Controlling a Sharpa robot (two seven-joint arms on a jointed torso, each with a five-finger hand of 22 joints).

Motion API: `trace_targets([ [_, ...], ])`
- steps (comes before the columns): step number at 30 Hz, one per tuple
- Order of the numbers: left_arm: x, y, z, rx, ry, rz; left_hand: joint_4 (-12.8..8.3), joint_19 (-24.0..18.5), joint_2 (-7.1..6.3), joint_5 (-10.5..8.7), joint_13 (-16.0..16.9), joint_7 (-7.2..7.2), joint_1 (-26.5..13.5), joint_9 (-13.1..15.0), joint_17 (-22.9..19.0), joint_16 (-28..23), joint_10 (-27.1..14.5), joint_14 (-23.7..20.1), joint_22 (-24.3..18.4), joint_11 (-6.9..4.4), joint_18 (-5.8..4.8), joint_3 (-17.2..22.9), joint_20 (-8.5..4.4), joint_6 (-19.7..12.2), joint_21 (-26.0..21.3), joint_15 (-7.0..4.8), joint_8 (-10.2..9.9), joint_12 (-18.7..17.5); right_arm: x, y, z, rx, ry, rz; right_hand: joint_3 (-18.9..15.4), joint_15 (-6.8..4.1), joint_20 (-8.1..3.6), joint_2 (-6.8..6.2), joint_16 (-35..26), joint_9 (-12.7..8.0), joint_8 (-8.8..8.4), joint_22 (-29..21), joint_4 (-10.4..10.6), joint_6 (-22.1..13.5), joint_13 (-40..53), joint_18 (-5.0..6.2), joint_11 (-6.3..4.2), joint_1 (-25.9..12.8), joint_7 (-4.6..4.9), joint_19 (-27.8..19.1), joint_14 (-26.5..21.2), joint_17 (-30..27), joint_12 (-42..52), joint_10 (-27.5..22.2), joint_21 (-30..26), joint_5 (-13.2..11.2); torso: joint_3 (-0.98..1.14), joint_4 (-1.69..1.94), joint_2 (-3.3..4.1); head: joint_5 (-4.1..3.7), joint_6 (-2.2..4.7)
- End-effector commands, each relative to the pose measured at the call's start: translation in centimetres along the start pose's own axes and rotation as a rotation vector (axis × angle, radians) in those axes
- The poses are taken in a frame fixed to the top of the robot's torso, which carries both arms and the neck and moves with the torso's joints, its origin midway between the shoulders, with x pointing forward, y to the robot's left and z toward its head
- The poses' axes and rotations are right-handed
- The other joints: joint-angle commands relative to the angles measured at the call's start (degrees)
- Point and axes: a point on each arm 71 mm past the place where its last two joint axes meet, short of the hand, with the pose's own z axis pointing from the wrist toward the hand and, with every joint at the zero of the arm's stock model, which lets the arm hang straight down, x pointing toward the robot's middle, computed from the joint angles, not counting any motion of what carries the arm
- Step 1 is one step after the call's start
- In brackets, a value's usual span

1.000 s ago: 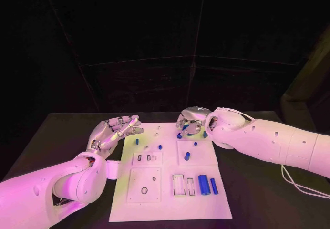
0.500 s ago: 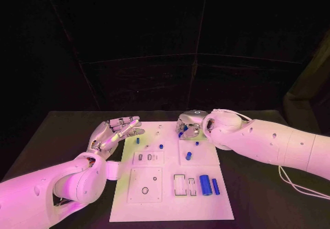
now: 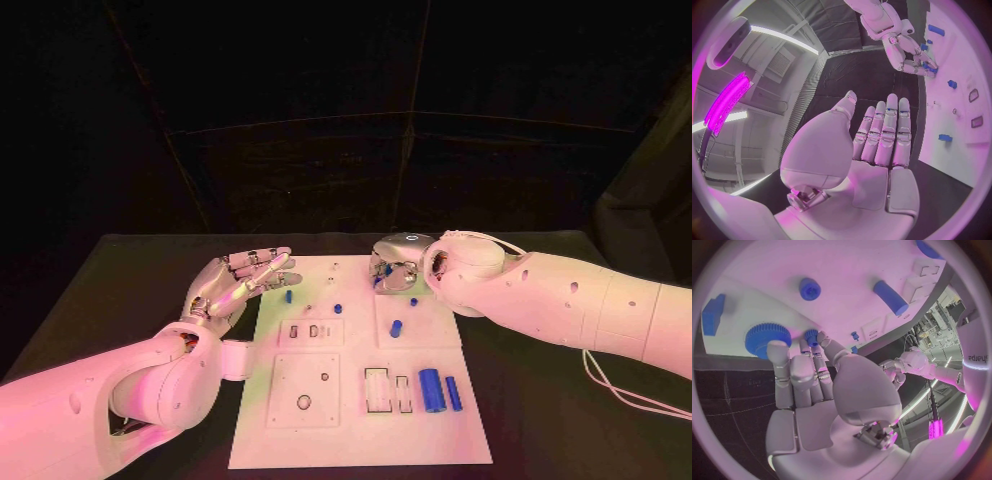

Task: Assemble the parts on the task board

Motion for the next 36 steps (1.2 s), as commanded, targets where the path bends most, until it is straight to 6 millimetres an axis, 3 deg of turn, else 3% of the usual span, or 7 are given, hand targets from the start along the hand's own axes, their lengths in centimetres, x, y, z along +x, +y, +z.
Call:
trace_targets([
  [1, 0.1, -0.1, 0.0, 0.003, 0.019, -0.004, -0.3, 0.1, 0.60, -0.22, 0.0, 0.51, 0.2, -0.1, 0.0, -0.3, 0.1, 0.2, 0.0, 0.39, 0.80, 0.1, 0.25, -0.1, -0.2, 0.26, -0.2, -0.3, -0.3, 0.0, 0.0, 0.005, -0.040, -0.024, 1.2, -0.53, -0.16, 0.64, 0.5, 0.1, 0.17, 0.5, -0.1, 0.6, 0.1, -0.94, -0.28, 0.6, -0.01, 0.4, 0.9, 0.3, 0.0, 1.0, 0.7, -0.3, 0.07, 0.03, 0.15, 0.06, 0.05],
  [7, 0.1, -0.1, 0.0, -0.001, 0.020, -0.005, -0.5, 0.1, 0.79, -0.21, 0.0, 0.55, 0.2, -0.1, 0.1, -0.5, 0.0, 0.2, -0.1, 0.43, 0.81, 0.2, 0.28, -0.1, -0.3, 0.29, -0.3, -0.4, -0.8, 0.5, -0.1, -0.015, -0.105, -0.033, 4.0, -0.52, -0.17, -0.20, 1.4, 0.1, -0.02, 2.4, 0.0, 1.2, 0.2, -1.19, -0.28, 1.0, 0.01, 0.7, 0.8, 1.0, -0.2, 1.7, 2.1, -0.3, 0.07, 0.03, 0.22, 0.15, 0.27],
  [17, 0.0, -0.1, 0.0, -0.005, 0.022, -0.006, -0.8, 0.1, 0.94, -0.22, 0.0, 0.58, 0.4, -0.1, 0.1, -0.7, 0.0, 0.2, -0.3, 0.47, 0.80, 0.2, 0.33, -0.2, -0.5, 0.34, -0.5, -0.6, -1.6, 1.3, -0.1, -0.027, -0.212, -0.023, 5.6, -0.42, -0.09, -1.59, 2.0, 0.0, -0.35, 3.3, 0.3, 1.2, 0.2, -1.29, -0.25, 0.5, 0.14, 0.7, 0.7, 1.3, -0.5, 1.8, 3.0, -0.2, 0.09, 0.21, 0.32, 0.40, 0.61],
  [23, 0.1, -0.1, -0.1, -0.006, 0.025, -0.008, -0.9, 0.1, 0.96, -0.23, 0.0, 0.59, 0.4, -0.1, 0.1, -0.8, -0.1, 0.1, -0.3, 0.49, 0.80, 0.2, 0.35, -0.2, -0.5, 0.36, -0.5, -0.7, -2.1, 1.7, 0.8, -0.021, -0.258, -0.019, 6.4, -0.37, -0.04, -2.11, 2.2, -0.1, -0.45, 3.5, 0.3, 1.0, 0.2, -1.30, -0.16, 0.5, 0.20, 0.6, 0.6, 1.4, -0.6, 1.6, 3.2, 0.1, 0.13, 0.40, 0.44, 0.62, 0.75],
  [30, 0.1, -0.1, 0.0, -0.008, 0.025, -0.008, -1.0, 0.1, 1.00, -0.23, 0.0, 0.60, 0.4, -0.1, 0.1, -0.9, -0.1, 0.1, -0.4, 0.51, 0.80, 0.2, 0.37, -0.3, -0.6, 0.39, -0.6, -0.8, -2.2, 2.4, 2.3, -0.029, -0.272, -0.021, 6.8, -0.33, 0.00, -2.35, 2.3, 0.0, -0.45, 3.6, 0.4, 1.0, 0.2, -1.31, -0.12, 0.4, 0.24, 0.5, 0.6, 1.5, -0.6, 1.6, 3.4, 0.3, 0.26, 0.28, 0.55, 1.11, 0.86],
  [36, 0.1, 0.0, 0.1, -0.008, 0.023, -0.007, -1.1, 0.0, 1.04, -0.24, 0.0, 0.64, 0.4, -0.1, 0.1, -1.1, -0.2, 0.1, -0.4, 0.56, 0.80, 0.2, 0.40, -0.4, -0.7, 0.43, -0.7, -1.0, -2.2, 3.2, 3.2, -0.040, -0.278, -0.021, 7.0, -0.31, 0.02, -2.56, 2.4, -0.1, -0.48, 3.7, 0.5, 1.0, 0.2, -1.32, -0.09, 0.3, 0.25, 0.5, 0.6, 1.5, -0.6, 1.6, 3.4, 0.3, 0.18, 0.38, 0.62, 1.19, 0.82],
])
